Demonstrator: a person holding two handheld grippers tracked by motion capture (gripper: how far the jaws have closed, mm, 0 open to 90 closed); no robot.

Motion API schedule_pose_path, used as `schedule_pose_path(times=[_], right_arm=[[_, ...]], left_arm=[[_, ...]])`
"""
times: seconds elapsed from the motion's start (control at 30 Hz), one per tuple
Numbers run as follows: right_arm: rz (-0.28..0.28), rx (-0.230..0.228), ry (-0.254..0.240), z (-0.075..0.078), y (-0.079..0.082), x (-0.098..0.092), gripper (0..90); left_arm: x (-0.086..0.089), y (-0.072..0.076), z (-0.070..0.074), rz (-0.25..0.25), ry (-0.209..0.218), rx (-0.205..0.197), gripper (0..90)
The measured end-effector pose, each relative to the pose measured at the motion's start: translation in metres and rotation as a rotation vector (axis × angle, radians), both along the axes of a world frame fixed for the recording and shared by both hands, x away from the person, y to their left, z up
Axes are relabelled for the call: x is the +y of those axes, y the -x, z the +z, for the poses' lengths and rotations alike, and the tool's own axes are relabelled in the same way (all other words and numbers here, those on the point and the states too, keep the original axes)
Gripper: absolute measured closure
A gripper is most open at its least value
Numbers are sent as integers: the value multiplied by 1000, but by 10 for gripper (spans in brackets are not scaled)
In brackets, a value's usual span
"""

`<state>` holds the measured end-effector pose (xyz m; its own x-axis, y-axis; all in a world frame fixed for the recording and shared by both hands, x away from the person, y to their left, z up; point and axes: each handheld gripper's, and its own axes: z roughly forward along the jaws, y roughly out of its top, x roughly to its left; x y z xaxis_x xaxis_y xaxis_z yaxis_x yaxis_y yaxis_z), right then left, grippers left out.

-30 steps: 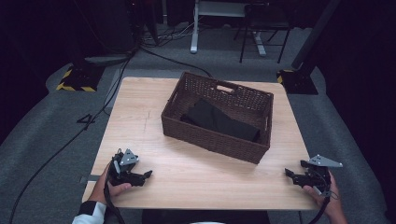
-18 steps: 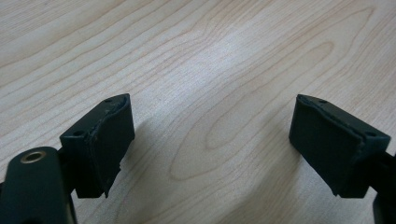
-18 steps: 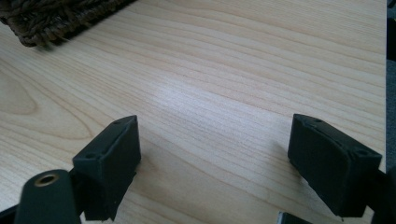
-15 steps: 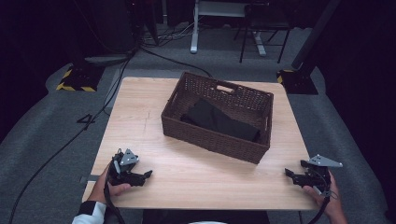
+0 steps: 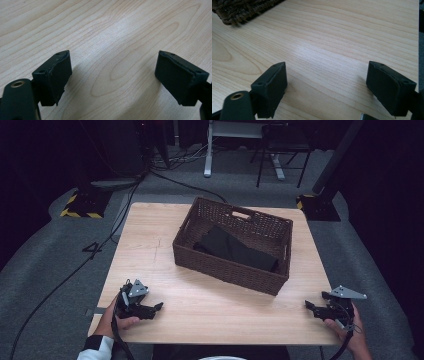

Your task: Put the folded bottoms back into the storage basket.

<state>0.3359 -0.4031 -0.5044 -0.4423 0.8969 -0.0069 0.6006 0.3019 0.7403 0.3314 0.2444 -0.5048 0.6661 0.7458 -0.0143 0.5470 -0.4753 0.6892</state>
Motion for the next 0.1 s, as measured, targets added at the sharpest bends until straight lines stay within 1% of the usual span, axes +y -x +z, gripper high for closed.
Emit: schedule_pose_path(times=[0.1], right_arm=[[0,0,0,0,0,0,174]], left_arm=[[0,0,0,-2,-3,-1,145]])
